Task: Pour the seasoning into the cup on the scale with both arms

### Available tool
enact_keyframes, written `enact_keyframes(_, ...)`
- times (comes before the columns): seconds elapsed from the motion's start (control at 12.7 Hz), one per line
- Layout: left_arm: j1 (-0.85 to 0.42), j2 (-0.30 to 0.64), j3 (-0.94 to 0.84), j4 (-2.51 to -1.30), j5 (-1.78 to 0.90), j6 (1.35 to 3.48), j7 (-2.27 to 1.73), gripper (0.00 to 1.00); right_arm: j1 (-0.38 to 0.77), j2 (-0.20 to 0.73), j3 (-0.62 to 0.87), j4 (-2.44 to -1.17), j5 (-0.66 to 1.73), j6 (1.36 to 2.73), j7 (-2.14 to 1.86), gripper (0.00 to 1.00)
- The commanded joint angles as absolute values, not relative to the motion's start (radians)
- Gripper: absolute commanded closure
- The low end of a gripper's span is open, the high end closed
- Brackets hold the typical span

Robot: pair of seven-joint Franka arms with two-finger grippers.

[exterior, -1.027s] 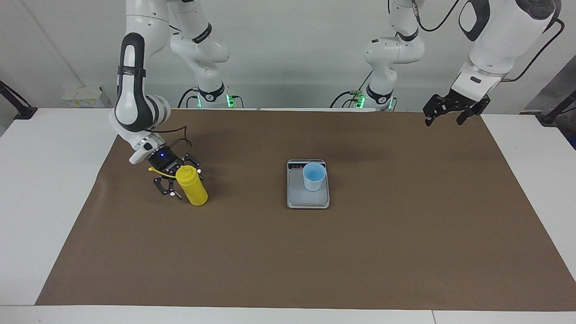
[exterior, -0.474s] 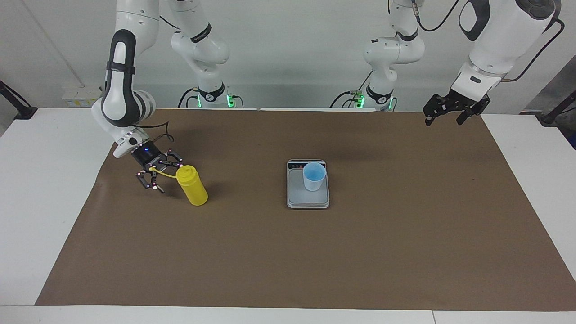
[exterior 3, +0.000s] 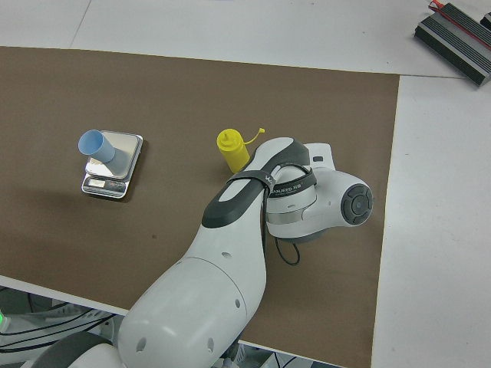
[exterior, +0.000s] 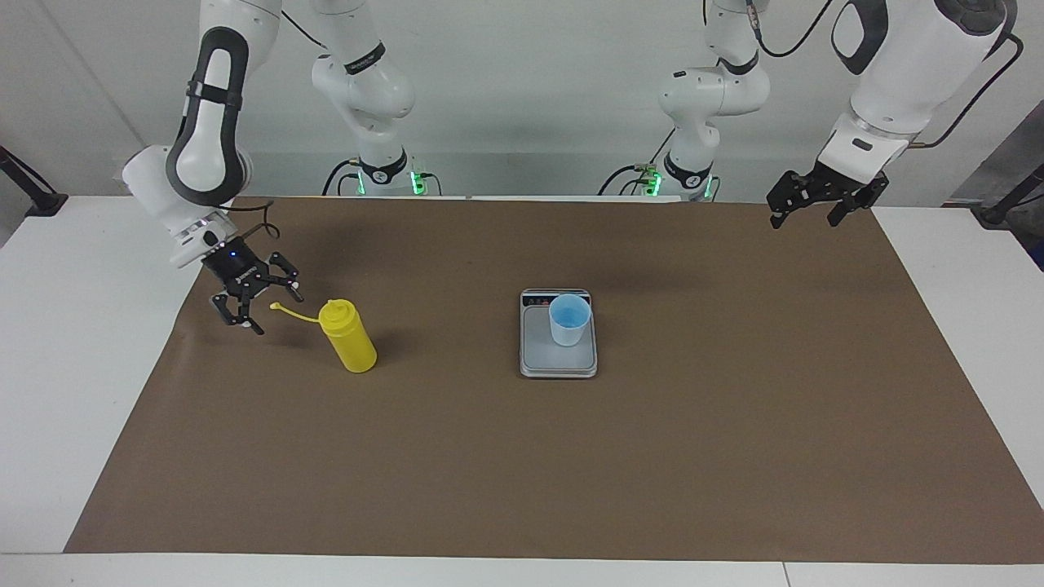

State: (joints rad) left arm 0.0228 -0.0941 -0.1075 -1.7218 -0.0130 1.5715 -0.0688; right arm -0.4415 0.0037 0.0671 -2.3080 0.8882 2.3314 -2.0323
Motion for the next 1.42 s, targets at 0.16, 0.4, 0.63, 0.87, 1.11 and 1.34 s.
enact_keyframes(0.16, 0.034, -0.120, -0.110, -1.749, -0.008, 1.569, -0.058, 0.00, -0.480, -0.066, 0.069, -2.198, 0.630, 2.264, -1.696, 0.00)
enact_keyframes(0.4, 0.034, -0.120, -0.112, -1.749, -0.008, 1.569, -0.058, 0.00, -0.445, -0.110, 0.086, -2.132, 0.453, 2.189, -1.338, 0.00)
enact_keyframes(0.63, 0.034, -0.120, -0.112, -1.749, -0.008, 1.569, -0.057, 0.00, -0.368, -0.140, 0.089, -2.076, 0.317, 2.115, -0.983, 0.00)
enact_keyframes(0.87, 0.034, -0.120, -0.112, -1.749, -0.008, 1.569, -0.057, 0.00, -0.281, -0.138, 0.090, -1.979, 0.163, 2.016, -0.677, 0.00)
enact_keyframes(1.11, 0.034, -0.120, -0.110, -1.749, -0.008, 1.569, -0.057, 0.00, -0.178, -0.127, 0.095, -1.902, 0.060, 1.947, -0.326, 0.00)
enact_keyframes(1.34, 0.034, -0.120, -0.112, -1.749, -0.008, 1.569, -0.057, 0.00, -0.102, -0.097, 0.097, -1.818, -0.013, 1.876, -0.059, 0.00)
